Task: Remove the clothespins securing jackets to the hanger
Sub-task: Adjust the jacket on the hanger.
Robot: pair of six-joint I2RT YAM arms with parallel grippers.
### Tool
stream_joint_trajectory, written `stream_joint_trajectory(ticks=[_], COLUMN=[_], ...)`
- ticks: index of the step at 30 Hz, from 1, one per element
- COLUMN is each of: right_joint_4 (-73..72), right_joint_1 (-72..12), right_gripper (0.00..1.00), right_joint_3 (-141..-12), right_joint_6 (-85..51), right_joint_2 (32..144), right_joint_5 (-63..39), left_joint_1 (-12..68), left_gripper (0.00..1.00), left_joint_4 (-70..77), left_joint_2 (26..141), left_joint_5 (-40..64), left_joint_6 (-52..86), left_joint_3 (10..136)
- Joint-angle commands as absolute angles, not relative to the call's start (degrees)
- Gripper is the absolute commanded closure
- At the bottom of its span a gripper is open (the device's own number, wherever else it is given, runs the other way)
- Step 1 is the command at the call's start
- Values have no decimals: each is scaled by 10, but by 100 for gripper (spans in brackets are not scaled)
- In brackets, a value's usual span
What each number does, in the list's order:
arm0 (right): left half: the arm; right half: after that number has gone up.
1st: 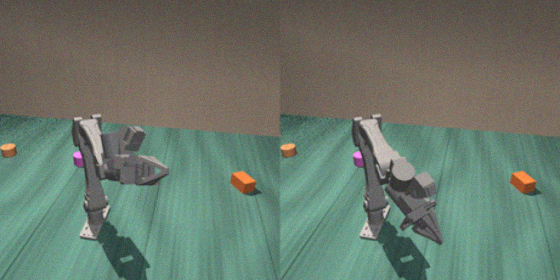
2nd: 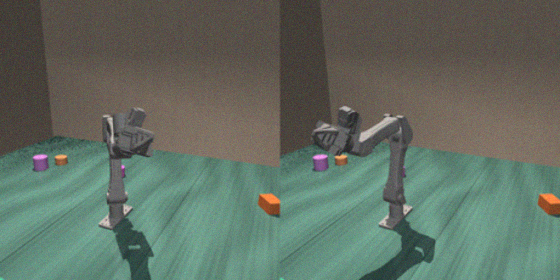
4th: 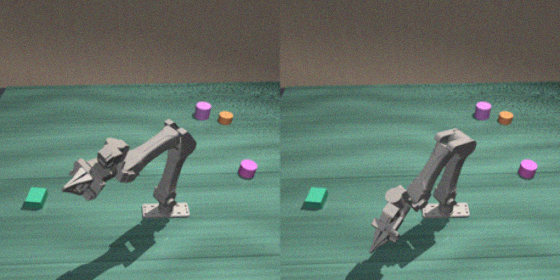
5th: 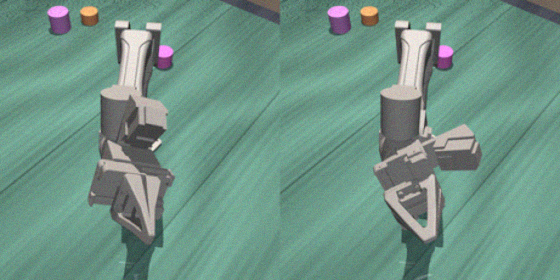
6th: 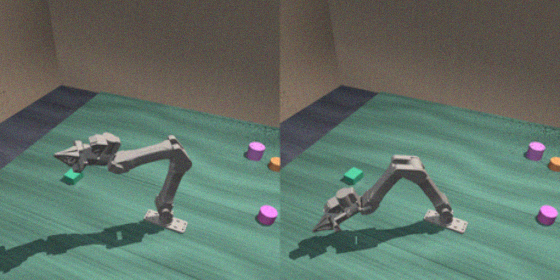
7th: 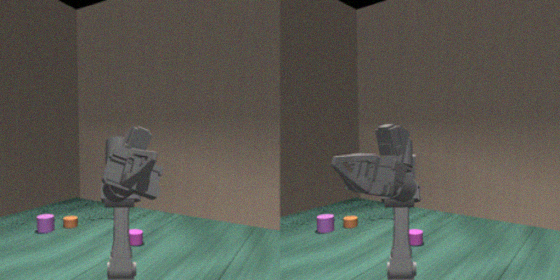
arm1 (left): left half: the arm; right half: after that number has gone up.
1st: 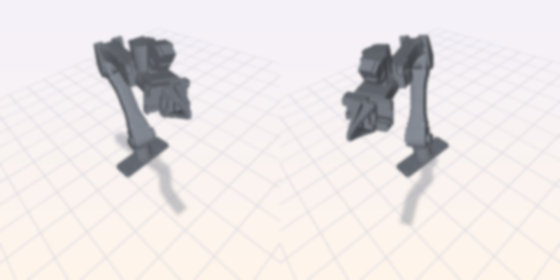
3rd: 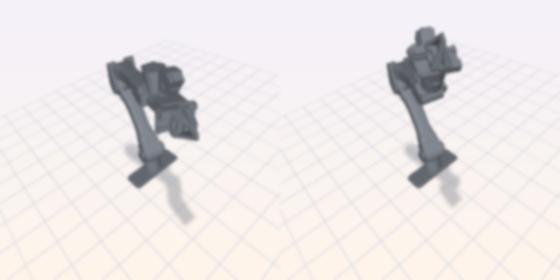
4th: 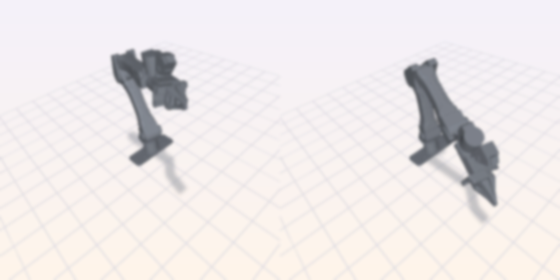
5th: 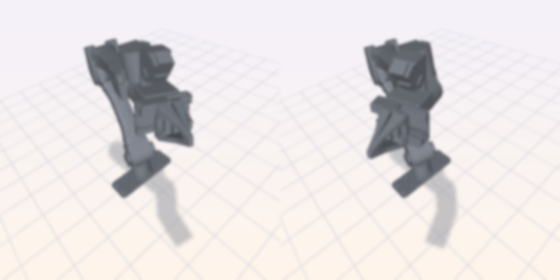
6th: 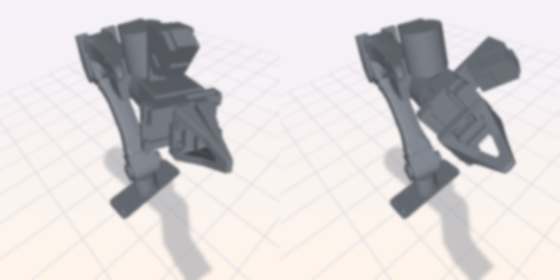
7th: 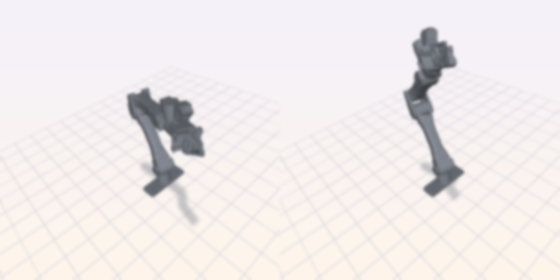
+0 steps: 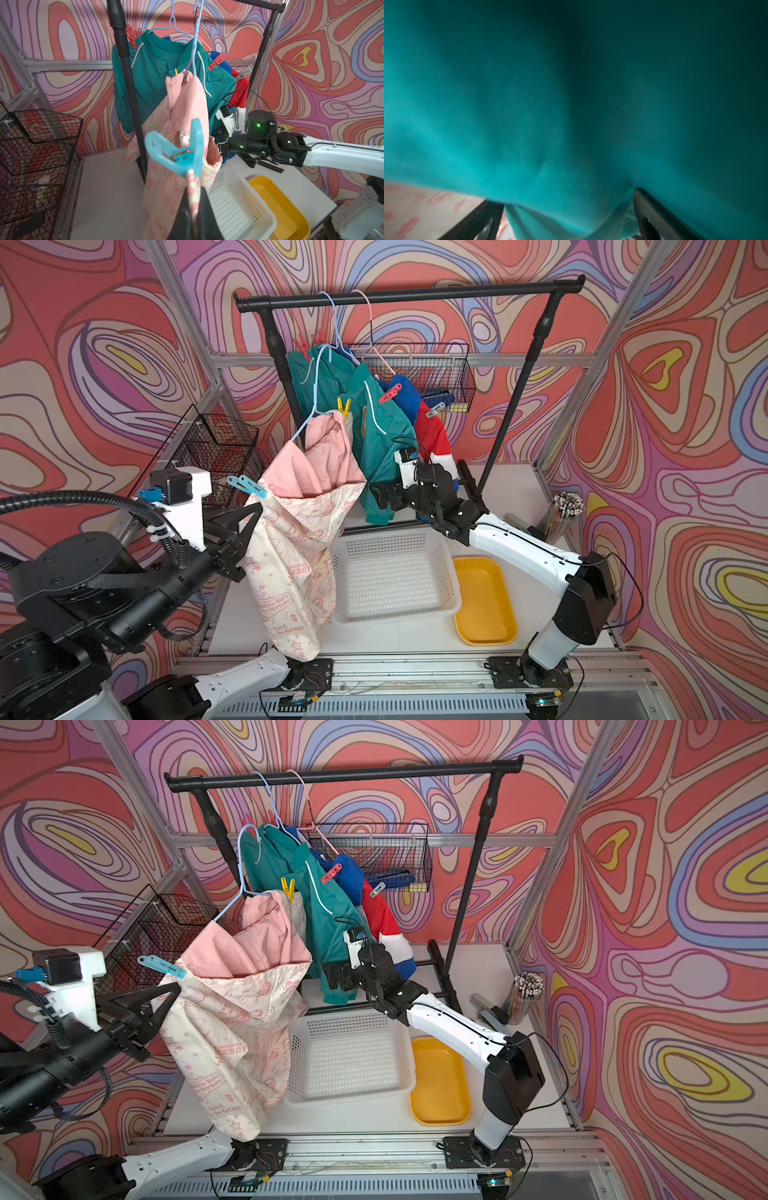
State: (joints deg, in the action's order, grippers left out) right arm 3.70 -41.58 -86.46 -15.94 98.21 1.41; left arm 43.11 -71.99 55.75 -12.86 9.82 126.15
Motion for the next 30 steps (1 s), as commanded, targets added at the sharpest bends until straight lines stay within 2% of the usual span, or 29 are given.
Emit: stream_joint_trajectory(ticks=[1,6,14,24,30], right_joint_4=[29,25,16,15,15], right_joint_1=[-397,-354,-289,-288,-291], right_gripper=[2,2,2,2,2], right_joint_3=[-896,-909,-880,-859,-833], right_joint_6=[-178,-200,-217,-218,-232], right_joint_2=[1011,1047,1026,997,967], right_joint_5=[4,-1,-9,-33,-49], left_joint_1=[432,432,432,432,432], left_gripper=[100,100,100,100,100], left_joint_4=[-655,-660,-644,-599,-588], left_joint_2=[567,582,590,612,626], left_joint_5=[-52,-10,56,121,102], left_joint_6=[98,104,126,136,134], left_joint_3=[1299,1329,1361,1379,1379])
